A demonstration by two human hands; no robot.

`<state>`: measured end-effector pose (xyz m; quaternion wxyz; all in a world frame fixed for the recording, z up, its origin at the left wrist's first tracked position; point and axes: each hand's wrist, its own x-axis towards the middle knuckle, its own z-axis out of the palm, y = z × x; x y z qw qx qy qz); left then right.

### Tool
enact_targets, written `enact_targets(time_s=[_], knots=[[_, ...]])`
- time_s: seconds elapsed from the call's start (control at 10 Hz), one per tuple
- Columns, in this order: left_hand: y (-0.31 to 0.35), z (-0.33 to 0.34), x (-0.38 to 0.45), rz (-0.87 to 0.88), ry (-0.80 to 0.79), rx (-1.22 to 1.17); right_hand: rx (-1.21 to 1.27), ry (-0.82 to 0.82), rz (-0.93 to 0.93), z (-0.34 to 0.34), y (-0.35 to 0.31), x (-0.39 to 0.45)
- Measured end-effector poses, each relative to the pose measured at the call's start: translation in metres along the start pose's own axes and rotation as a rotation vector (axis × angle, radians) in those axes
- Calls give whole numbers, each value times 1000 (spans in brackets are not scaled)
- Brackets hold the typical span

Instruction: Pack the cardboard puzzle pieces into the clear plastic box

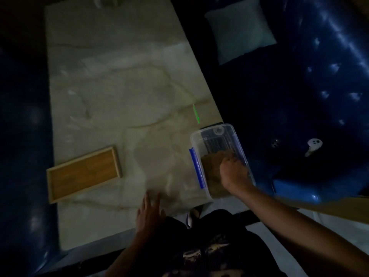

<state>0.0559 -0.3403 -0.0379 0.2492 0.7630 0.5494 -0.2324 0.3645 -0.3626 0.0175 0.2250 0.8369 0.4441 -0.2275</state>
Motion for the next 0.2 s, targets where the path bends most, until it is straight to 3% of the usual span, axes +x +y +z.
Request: enact_targets(time_s=[0.1,0.2], knots=[[-3,2,-11,-50,-33,-44,-17,42,-43,-14,5,-9],[5,14,-29,-35,-120,-65,173,82,-115,-49,2,-22]])
